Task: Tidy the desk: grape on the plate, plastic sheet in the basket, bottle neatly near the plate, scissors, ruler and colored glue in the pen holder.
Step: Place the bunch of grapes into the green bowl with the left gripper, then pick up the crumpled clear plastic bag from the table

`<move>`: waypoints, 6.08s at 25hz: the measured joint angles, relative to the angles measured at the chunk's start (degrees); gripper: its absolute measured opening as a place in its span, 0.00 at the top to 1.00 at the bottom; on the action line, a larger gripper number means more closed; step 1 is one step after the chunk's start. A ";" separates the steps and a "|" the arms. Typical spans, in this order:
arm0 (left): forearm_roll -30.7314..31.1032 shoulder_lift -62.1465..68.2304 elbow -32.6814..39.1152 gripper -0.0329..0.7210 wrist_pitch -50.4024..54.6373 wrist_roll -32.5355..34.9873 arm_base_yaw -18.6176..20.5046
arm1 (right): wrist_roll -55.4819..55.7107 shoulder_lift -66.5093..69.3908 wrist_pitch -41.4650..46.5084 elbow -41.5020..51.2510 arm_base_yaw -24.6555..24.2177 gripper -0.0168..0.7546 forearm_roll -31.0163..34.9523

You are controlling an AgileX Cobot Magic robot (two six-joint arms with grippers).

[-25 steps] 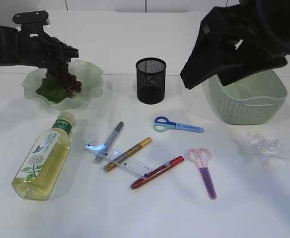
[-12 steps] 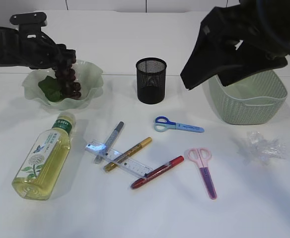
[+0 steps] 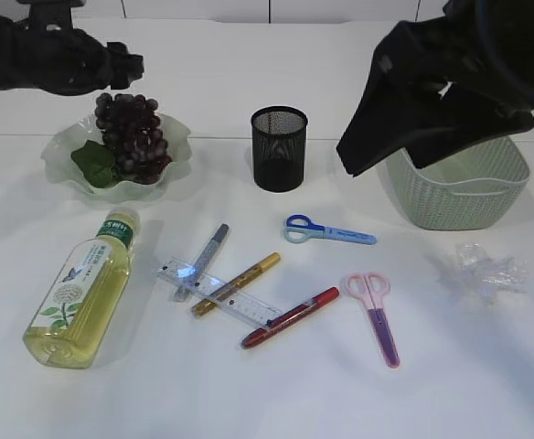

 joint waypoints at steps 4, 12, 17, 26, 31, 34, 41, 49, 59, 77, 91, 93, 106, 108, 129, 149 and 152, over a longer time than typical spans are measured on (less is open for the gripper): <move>1.48 -3.10 0.00 0.38 10.24 -0.57 0.08 | 0.10 0.00 0.70 0.00 0.00 0.22 -0.07; 23.71 -6.13 0.00 0.39 38.67 -13.54 0.08 | 0.10 0.00 2.74 0.00 0.00 0.22 -0.07; 43.09 -8.76 0.00 0.39 51.42 -29.27 -0.38 | 0.10 0.00 2.73 0.00 0.00 0.22 -0.07; 65.38 -13.74 0.00 0.39 65.47 -63.88 -0.36 | 0.30 0.00 2.86 0.00 0.00 0.22 -0.07; 74.88 -16.94 0.00 0.39 66.18 -78.78 -0.36 | 0.73 0.00 2.98 0.00 0.00 0.22 -1.35; 79.44 -18.88 0.00 0.39 66.32 -82.61 -0.36 | 2.95 0.00 2.98 0.00 0.00 0.22 -5.61; 81.84 -26.04 0.00 0.40 66.77 -85.04 -0.36 | 10.18 0.00 3.11 0.00 0.00 0.22 -20.42; 82.10 -32.02 0.00 0.40 67.54 -85.43 -0.36 | 17.22 0.00 3.11 5.49 0.00 0.22 -27.60; 81.76 -32.65 0.00 0.40 67.67 -85.43 -0.36 | 24.79 -7.13 0.26 20.95 0.00 0.22 -32.63; 79.45 -32.65 0.00 0.40 67.67 -85.47 -5.51 | 31.33 -0.36 -17.21 25.72 -7.50 0.41 -37.86; 79.12 -32.65 0.00 0.40 67.67 -85.60 -6.56 | 33.43 8.55 -21.73 23.60 -7.60 0.43 -39.39; 79.12 -32.65 0.00 0.41 67.67 -85.60 -6.56 | 35.12 8.55 -22.77 23.60 -7.60 0.41 -39.39; 79.43 -32.65 0.00 0.41 67.67 -85.60 -6.56 | 35.54 10.77 -24.00 23.52 -14.26 0.34 -37.44; 79.43 -32.65 0.00 0.41 67.67 -85.60 -6.56 | 33.38 11.27 -23.90 23.36 -14.92 0.36 -37.44; 79.26 -32.65 0.00 0.41 67.67 -85.60 -6.56 | 25.63 25.18 -27.19 15.39 -15.02 0.38 -39.30; 79.21 -32.65 0.00 0.41 67.67 -85.60 -6.56 | 25.54 29.59 -29.61 14.90 -15.02 0.38 -41.99; 79.12 -32.65 0.00 0.41 67.67 -85.60 -6.56 | 25.54 29.59 -29.61 14.90 -15.02 0.38 -41.99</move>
